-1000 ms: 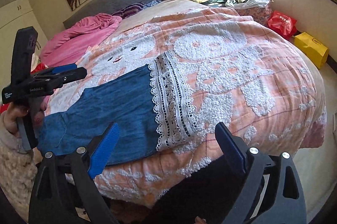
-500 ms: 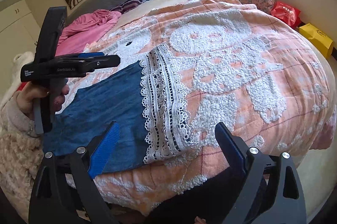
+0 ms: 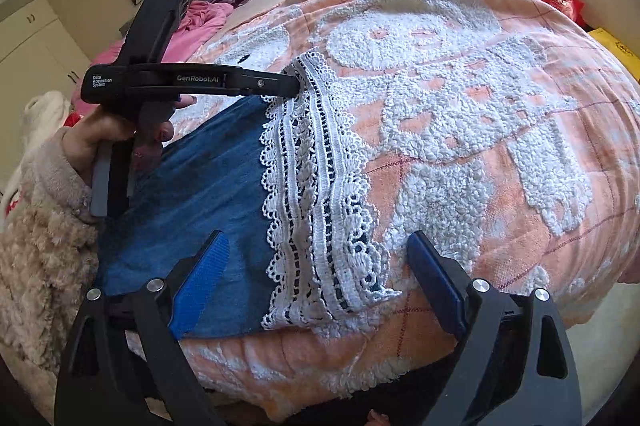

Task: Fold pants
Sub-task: 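Move both open tools toward the lace-trimmed hem, then grasp the lace hem with the left tool and lift it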

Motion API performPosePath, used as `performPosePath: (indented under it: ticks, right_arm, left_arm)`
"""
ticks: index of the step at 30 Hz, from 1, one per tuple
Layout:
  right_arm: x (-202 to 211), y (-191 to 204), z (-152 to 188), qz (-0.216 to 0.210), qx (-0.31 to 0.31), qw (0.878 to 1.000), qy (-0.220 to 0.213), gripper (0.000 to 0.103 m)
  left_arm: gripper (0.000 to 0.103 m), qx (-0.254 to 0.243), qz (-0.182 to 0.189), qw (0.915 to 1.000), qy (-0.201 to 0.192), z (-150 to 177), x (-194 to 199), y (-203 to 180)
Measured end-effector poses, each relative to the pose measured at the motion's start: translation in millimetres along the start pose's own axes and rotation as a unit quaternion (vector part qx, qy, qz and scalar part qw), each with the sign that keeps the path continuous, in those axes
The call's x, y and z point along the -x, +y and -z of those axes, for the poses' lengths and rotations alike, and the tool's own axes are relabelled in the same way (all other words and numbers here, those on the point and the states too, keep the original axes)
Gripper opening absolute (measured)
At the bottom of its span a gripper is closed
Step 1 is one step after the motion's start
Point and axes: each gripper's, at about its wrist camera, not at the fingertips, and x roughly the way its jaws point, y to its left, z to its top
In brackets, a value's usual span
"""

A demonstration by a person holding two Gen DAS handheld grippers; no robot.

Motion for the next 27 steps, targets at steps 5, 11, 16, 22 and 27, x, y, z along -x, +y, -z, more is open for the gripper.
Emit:
performPosePath:
  ticks: [5, 11, 16, 22, 27]
  right_arm:
    - [0, -4, -4, -0.029, 0.001, 1.0, 0.003, 0.045]
    - [-9, -3, -8, -0.034, 0.011, 0.999, 0.009, 0.046]
    - [-16, -4, -11, -0.045, 0.008, 0.999, 0.014, 0.046]
    - [-15, -6, -11, -0.049, 0.005, 0.999, 0.011, 0.044]
    - [-15, -4, -11, -0.06, 0.007, 0.998, 0.012, 0.028]
  left_arm:
    - [0.049, -0.01, 0.025, 0.9996, 0.0, 1, -2, 0]
    - [0.043, -0.02, 0.072, 0.9972, -0.006, 3, 4, 1]
    - [0.043, -0.028, 0.073, 0.9969, -0.004, 4, -3, -2]
    - [0.036, -0.02, 0.067, 0.9975, -0.004, 2, -8, -4]
    - [0.021, -0.025, 0.054, 0.9982, -0.001, 4, 0, -11]
